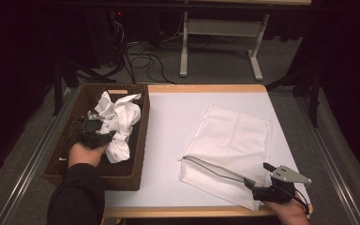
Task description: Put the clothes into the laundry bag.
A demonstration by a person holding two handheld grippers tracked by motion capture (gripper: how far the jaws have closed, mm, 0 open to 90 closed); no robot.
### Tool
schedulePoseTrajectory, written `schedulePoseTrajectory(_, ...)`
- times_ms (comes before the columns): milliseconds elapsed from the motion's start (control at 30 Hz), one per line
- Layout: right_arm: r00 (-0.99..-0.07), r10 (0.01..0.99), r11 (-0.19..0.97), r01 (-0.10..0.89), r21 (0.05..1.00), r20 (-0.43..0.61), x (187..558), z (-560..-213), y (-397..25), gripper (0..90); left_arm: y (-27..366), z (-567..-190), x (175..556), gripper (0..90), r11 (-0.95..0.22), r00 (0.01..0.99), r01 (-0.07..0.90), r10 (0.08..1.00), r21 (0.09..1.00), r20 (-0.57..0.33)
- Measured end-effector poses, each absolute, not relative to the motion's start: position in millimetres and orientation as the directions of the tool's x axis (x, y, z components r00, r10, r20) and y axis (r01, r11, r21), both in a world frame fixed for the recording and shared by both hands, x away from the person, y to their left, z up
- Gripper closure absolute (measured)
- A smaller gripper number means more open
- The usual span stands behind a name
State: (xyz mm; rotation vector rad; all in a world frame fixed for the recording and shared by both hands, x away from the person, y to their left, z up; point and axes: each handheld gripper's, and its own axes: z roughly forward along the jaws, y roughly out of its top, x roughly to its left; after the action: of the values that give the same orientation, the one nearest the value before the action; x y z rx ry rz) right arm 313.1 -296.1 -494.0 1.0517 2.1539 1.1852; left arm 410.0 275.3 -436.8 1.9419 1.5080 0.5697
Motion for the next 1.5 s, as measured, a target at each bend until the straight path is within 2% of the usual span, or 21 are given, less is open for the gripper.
schedulePoseTrajectory(333, -0.597, 0.802, 0.329, 0.404, 0.854, -0.026, 313, -495, -296, 6.0, 273, -428, 399, 64.4, -0.189, 0.268, 0.597, 0.963, 0.78, 0.029)
schedulePoseTrajectory(833, -0.597, 0.802, 0.328, 0.401, 0.855, -0.027, 313, -494, -296, 6.4, 274, -418, 382, 64.4, -0.176, 0.246, 0.443, 0.967, 0.879, 0.069)
schedulePoseTrajectory(1500, -0.599, 0.8, 0.332, 0.399, 0.855, -0.031, 313, -495, -295, 6.6, 275, -409, 354, 64.1, -0.178, 0.228, 0.187, 0.965, 0.966, 0.134)
